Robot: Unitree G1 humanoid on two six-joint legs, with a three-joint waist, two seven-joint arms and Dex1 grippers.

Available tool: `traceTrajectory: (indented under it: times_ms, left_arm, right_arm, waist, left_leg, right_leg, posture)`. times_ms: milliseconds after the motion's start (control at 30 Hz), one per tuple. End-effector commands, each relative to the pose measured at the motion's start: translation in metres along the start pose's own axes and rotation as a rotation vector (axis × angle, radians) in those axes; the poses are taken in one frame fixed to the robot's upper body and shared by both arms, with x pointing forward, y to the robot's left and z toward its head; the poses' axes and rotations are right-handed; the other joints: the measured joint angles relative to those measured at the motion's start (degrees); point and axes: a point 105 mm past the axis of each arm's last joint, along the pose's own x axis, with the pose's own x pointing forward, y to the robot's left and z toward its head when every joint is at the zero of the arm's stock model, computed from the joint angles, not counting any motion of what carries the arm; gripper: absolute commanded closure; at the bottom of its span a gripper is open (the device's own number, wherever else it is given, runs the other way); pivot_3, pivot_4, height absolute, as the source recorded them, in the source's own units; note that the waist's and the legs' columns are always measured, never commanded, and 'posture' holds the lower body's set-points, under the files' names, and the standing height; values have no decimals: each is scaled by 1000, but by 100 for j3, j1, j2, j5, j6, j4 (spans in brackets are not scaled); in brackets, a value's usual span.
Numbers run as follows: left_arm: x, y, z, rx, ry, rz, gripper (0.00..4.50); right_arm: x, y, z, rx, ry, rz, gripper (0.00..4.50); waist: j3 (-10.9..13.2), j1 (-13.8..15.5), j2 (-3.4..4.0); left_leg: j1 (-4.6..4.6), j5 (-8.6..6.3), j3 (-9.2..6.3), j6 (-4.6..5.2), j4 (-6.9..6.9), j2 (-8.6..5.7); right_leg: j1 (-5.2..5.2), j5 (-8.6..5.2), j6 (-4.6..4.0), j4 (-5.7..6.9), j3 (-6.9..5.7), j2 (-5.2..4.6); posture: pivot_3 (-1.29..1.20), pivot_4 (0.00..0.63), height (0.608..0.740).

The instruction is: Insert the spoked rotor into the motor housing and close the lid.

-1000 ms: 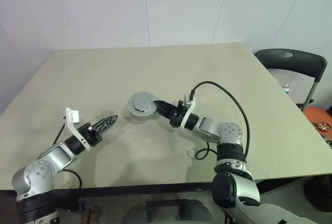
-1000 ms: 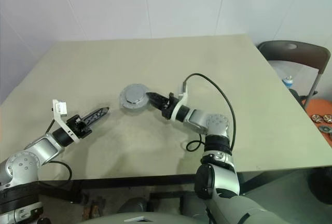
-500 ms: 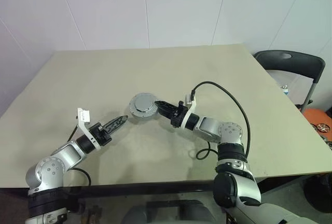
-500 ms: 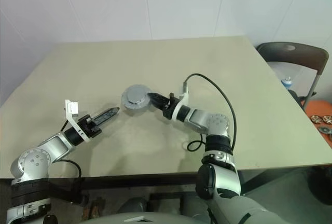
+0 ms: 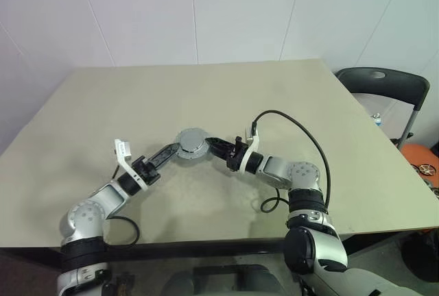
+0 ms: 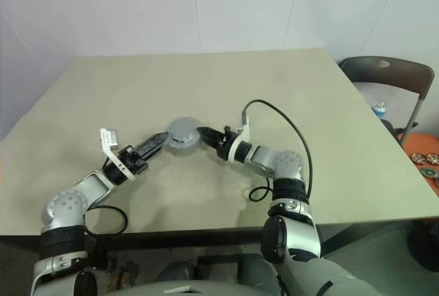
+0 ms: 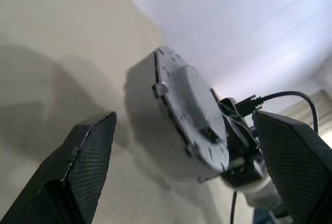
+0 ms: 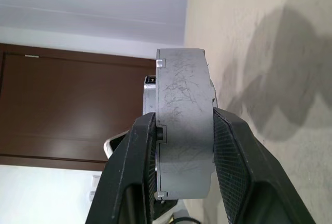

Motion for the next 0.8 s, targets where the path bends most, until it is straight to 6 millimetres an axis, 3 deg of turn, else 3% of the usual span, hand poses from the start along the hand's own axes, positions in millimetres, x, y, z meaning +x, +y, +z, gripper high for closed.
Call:
traceTrajectory:
  times_ms: [33,333,667,800]
  left_arm:
    - [8,4,-1,13,0,0,37]
    - [5,5,7,28,-20,-4,37]
    - [30,-29,4,-99,-28,-130,37]
    - [32,-35,13,-139,-67,-144,37]
  right_arm:
    - [5,39,10,-32,-10,151,3075]
    - [7,41,6,-18,-9,173,3075]
    - [12,46,6,-19,-18,189,3075]
    - [11,45,8,-26,-24,178,3075]
  waist:
    - [0,-4,0]
    - [0,3,-1]
    - [-2,7,-4]
    - [-2,-2,-4]
  left_leg:
    - [1,0,0,0,-2,0]
    - [0,0,-1,0,0,3]
    - [-2,0,-1,0,2,2]
    - [0,0,-3,0,2,3]
  right_leg:
    - [0,0,0,0,0,0]
    - [0,0,0,1,1,2]
    - [0,1,1,1,2,-2]
    - [0,1,1,3,2,-1]
  posture:
    - [0,0,740]
    - [0,0,740]
    - [0,0,740]
    - [0,0,740]
